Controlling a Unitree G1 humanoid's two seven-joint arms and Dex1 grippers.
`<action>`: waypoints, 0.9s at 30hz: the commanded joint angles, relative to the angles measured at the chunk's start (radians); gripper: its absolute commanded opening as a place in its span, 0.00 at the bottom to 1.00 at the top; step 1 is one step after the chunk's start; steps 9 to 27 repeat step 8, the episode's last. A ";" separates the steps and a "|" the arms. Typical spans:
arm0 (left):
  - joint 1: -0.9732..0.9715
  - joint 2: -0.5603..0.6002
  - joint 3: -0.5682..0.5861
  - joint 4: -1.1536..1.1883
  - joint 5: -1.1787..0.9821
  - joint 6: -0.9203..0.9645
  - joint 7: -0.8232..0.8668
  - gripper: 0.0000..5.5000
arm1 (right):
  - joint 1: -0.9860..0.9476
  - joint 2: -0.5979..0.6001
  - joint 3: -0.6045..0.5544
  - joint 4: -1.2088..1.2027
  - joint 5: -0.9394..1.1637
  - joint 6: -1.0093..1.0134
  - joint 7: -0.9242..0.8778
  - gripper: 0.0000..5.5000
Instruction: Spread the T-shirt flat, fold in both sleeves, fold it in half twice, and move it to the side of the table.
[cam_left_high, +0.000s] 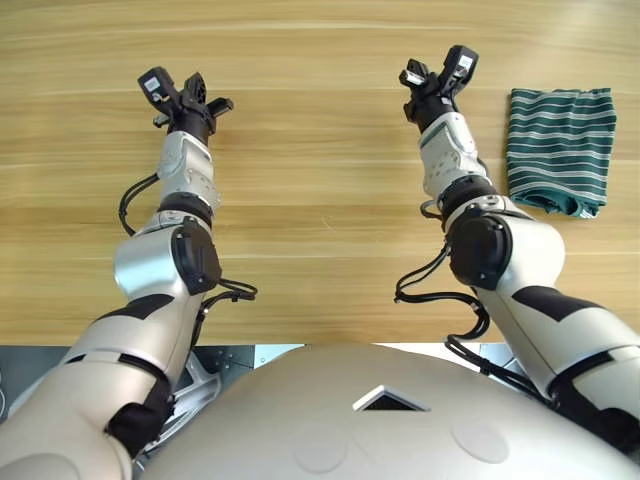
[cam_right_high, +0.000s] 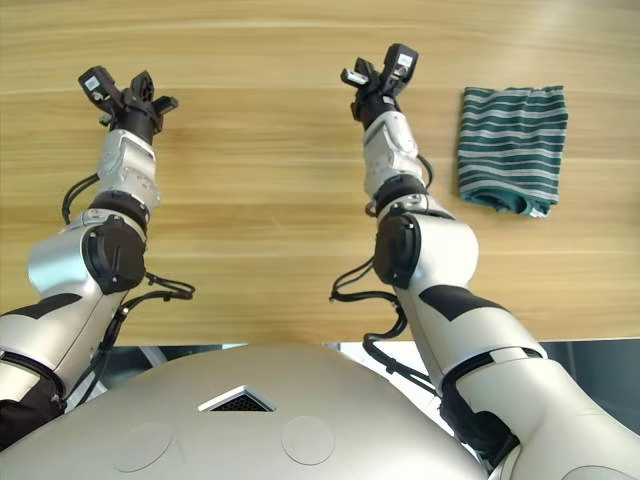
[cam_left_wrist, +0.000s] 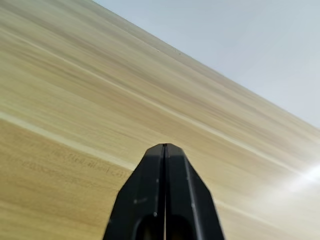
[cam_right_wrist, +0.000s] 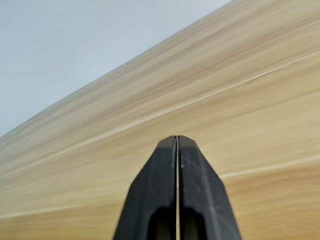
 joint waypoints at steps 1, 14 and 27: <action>-0.045 -0.002 -0.006 0.012 0.054 0.015 0.049 0.00 | -0.033 -0.039 -0.003 0.012 -0.047 0.007 -0.076 0.01; -0.055 0.014 0.064 0.012 0.055 0.028 0.073 0.00 | -0.014 -0.079 0.009 0.010 -0.132 -0.023 -0.152 0.01; -0.055 0.014 0.064 0.012 0.055 0.028 0.073 0.00 | -0.014 -0.079 0.009 0.010 -0.132 -0.023 -0.152 0.01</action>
